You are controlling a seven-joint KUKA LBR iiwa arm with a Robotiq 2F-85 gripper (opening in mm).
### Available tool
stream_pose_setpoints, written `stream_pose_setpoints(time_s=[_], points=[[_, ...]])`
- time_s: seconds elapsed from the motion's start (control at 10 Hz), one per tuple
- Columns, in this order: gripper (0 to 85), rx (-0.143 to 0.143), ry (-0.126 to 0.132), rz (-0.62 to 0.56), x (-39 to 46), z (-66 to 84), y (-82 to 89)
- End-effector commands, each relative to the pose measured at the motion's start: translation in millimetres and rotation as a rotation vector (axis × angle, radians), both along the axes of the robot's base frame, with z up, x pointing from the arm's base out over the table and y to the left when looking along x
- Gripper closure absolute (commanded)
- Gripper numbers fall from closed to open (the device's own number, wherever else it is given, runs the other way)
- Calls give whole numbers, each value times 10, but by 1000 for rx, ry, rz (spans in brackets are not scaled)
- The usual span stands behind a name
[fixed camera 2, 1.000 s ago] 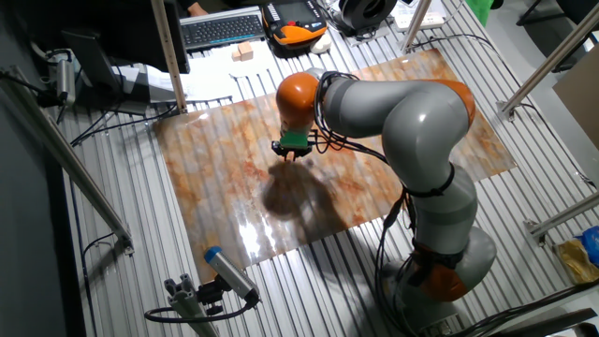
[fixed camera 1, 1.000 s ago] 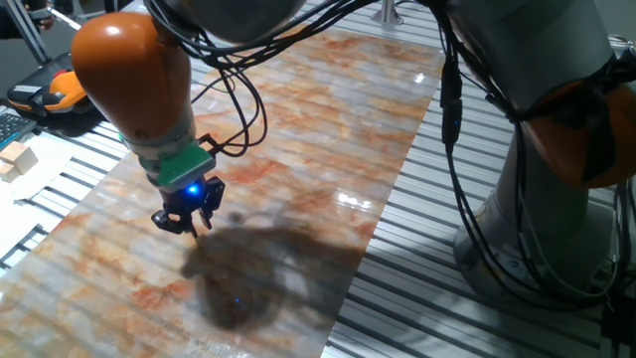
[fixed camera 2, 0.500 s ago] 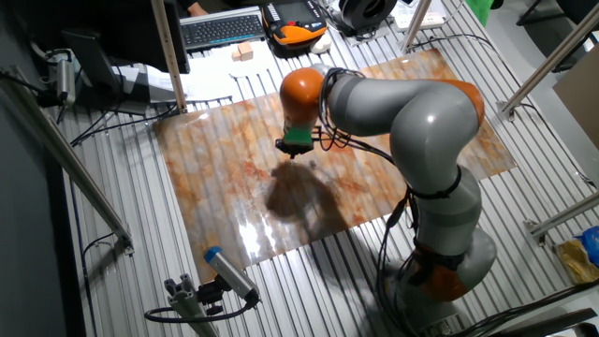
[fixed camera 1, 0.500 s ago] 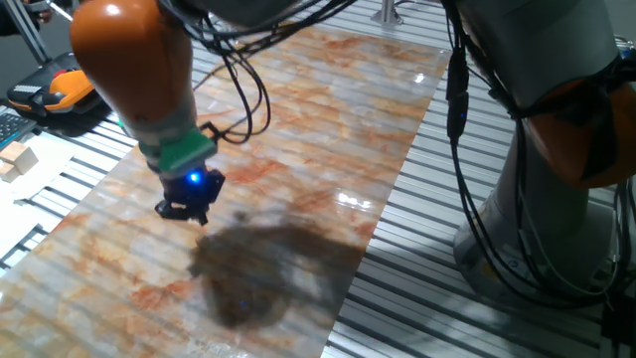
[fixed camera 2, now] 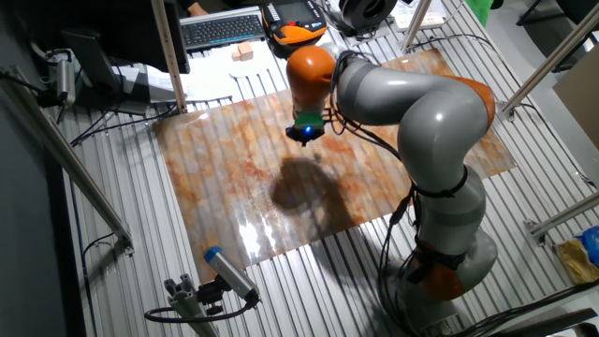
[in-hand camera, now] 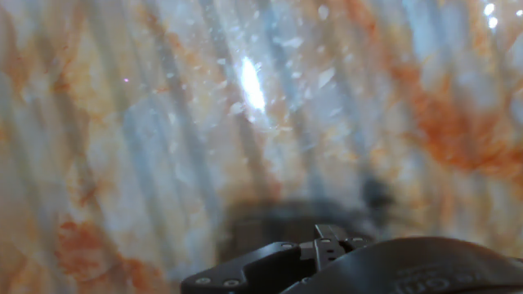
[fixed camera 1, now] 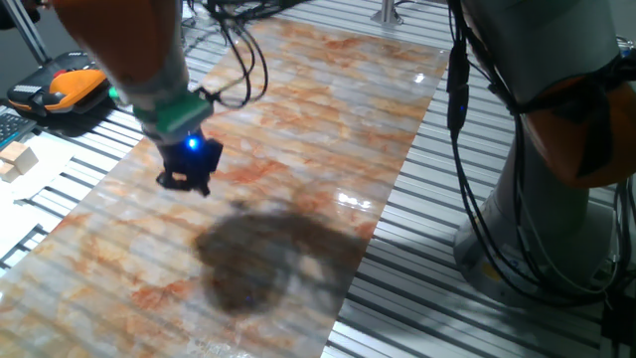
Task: Pick up the small block on the left and move it to the right
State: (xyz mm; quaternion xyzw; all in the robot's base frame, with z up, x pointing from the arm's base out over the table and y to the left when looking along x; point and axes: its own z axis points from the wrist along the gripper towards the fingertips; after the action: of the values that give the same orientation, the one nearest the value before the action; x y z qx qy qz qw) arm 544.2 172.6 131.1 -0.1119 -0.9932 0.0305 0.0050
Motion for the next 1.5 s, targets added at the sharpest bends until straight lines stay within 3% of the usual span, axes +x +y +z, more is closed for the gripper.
stream_pose_setpoints(time_s=[0.0,0.1,0.3,0.5,0.8,1.2,1.4], points=[[850,1,-1,21,18,33,-71],[850,12,-8,38,40,61,-154],[850,64,-19,39,86,122,-269],[850,85,-17,38,88,170,-333],[850,94,-13,56,84,265,-502],[850,54,-15,101,47,372,-772],[850,21,-20,129,19,381,-909]])
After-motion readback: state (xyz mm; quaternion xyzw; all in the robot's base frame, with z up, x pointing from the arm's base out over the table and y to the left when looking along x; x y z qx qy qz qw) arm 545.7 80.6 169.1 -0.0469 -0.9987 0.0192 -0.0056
